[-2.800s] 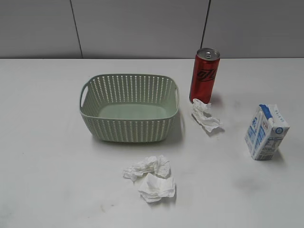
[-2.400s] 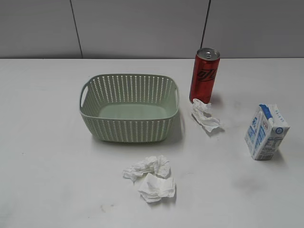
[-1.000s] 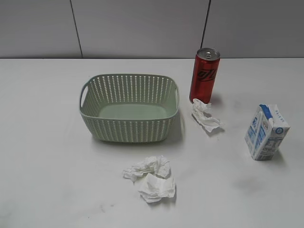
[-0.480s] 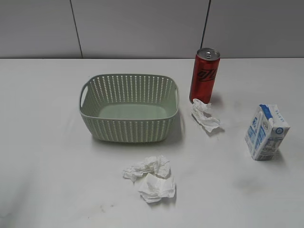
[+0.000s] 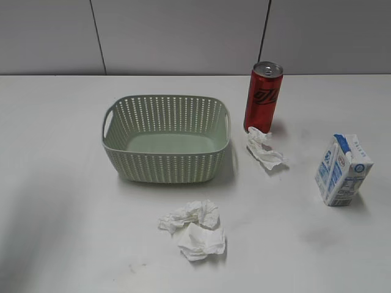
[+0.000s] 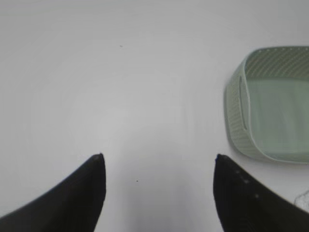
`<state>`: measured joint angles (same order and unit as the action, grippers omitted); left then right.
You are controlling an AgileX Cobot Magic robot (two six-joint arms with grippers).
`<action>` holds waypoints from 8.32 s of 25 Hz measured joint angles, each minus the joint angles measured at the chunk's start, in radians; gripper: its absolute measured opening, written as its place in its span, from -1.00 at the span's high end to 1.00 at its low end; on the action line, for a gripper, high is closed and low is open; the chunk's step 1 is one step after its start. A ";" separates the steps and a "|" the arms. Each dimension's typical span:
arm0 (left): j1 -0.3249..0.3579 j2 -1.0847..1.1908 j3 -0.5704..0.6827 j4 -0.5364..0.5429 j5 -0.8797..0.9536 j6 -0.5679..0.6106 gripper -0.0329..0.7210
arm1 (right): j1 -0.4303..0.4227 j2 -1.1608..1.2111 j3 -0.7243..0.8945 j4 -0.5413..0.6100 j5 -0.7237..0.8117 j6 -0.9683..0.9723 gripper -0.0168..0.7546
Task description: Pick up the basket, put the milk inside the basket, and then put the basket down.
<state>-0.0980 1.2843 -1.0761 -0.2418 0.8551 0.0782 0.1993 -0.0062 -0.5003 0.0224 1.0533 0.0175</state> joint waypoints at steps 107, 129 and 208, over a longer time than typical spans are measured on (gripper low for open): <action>-0.285 0.573 -0.413 0.042 0.218 -0.367 0.91 | 0.000 1.689 -0.544 -0.004 -0.316 0.173 -0.65; -0.285 0.573 -0.413 0.053 0.193 -0.367 0.91 | 0.000 1.807 -0.552 0.000 -0.299 0.176 0.15; -0.364 0.641 -0.403 0.079 0.200 -0.396 0.91 | 0.272 1.887 -1.430 0.106 0.159 -0.011 -0.69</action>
<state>-0.4624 1.9254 -1.4791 -0.1624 1.0549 -0.3174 0.4712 1.8803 -1.9301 0.1288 1.2127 0.0068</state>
